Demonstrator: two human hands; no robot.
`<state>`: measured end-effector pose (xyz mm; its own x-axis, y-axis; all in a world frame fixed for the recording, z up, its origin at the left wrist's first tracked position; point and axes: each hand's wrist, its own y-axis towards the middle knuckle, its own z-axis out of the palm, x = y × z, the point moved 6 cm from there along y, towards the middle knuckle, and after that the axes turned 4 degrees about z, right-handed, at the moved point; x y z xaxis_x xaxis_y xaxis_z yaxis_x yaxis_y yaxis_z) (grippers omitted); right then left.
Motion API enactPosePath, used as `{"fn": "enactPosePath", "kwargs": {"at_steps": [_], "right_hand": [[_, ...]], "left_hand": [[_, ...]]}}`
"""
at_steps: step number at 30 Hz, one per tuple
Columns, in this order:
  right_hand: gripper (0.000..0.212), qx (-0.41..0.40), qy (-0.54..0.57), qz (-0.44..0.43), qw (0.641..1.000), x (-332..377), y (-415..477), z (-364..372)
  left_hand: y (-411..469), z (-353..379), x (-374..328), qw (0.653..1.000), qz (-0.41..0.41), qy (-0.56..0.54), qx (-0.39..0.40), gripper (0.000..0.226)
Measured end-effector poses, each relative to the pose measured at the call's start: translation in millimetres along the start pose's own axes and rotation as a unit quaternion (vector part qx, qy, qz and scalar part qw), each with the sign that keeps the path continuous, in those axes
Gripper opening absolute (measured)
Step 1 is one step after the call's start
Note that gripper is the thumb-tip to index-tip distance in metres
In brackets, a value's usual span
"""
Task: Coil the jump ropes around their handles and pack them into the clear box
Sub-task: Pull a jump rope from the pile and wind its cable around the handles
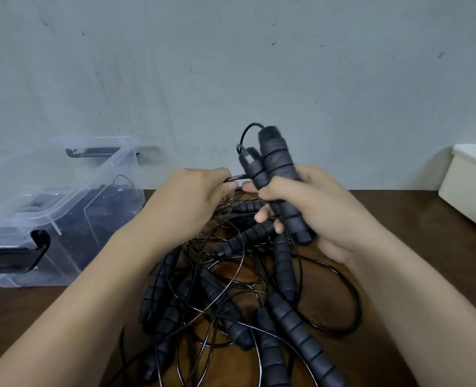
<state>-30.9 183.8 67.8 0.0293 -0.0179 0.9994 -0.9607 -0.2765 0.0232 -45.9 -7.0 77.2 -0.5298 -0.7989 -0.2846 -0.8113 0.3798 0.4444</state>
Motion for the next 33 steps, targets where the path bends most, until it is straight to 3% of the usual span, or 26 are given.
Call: {"fn": "enactPosePath", "kwargs": {"at_steps": [2,4,13,20,26,30,33], "right_hand": [[0.013,-0.016,-0.012,-0.005,1.000,-2,-1,5],[0.007,-0.034,-0.014,-0.006,0.999,1,-2,1],[0.023,-0.154,0.038,-0.064,0.985,36,-3,-70],[0.028,-0.099,0.033,-0.049,0.993,24,-3,-35],[0.007,-0.042,-0.019,-0.026,0.999,3,-5,4],[0.006,-0.072,0.001,-0.027,0.997,14,-6,-10],[0.018,-0.099,0.043,-0.048,0.993,28,-4,-38]], "left_hand": [[0,4,0,1.000,0.005,0.002,0.010,0.032],[1,7,7,1.000,0.000,-0.006,0.021,0.032],[9,0,57,0.996,-0.085,-0.020,0.015,0.024],[4,1,25,0.999,-0.046,-0.029,-0.006,0.034],[2,13,-2,1.000,0.004,-0.018,0.007,0.037],[2,13,8,1.000,-0.010,-0.015,0.014,0.036],[2,12,16,0.999,-0.025,-0.031,0.026,0.037]]}}
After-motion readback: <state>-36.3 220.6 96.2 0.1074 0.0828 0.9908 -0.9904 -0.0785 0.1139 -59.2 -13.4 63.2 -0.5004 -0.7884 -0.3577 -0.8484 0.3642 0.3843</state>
